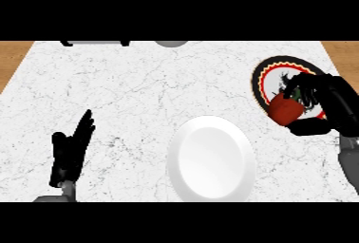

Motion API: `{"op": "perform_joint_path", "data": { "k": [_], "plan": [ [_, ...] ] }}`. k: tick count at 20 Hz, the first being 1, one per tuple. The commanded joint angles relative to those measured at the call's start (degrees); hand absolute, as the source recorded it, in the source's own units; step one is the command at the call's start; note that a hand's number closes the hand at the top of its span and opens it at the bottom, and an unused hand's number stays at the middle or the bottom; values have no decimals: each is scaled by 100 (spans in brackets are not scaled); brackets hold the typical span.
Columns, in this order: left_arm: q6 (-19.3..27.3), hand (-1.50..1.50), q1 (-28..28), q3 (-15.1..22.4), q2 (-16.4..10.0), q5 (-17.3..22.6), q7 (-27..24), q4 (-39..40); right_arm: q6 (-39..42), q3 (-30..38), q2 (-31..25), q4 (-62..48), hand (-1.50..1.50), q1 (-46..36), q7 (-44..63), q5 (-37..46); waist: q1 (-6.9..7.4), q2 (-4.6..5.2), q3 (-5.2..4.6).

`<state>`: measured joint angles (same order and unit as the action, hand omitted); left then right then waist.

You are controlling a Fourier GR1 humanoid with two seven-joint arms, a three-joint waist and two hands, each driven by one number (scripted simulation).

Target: Pick the bell pepper from the plate and place it in the plate

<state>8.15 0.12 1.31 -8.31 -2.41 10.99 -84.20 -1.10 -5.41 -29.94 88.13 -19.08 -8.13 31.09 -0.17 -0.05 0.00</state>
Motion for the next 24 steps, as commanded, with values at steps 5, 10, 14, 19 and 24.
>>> {"op": "perform_joint_path", "data": {
  "k": [5, 10, 14, 19, 24],
  "plan": [
    [70, 0, -93, 151, 220, -185, -47, 106, 264, 873, -91, -1340, 150, -1099, 266, -79, 96, 20, -1],
    [-160, 0, -16, -103, 18, -38, -95, 89, -37, 1053, -25, -2735, 150, -1369, -579, 196, 91, 19, 1],
    [64, 0, -419, 22, 201, -275, 87, 237, -234, 1086, -34, -4155, 150, -2173, -1009, 494, 129, 40, 2],
    [65, 0, -214, 150, 339, -282, 147, 55, -235, 1188, -386, -5438, 150, -2413, -1574, 739, 194, 60, 8],
    [-220, 0, -70, 25, 183, -75, -88, -9, 39, 954, -153, -6485, 150, -2946, -1546, 1051, 288, 84, 9]
  ]
}}
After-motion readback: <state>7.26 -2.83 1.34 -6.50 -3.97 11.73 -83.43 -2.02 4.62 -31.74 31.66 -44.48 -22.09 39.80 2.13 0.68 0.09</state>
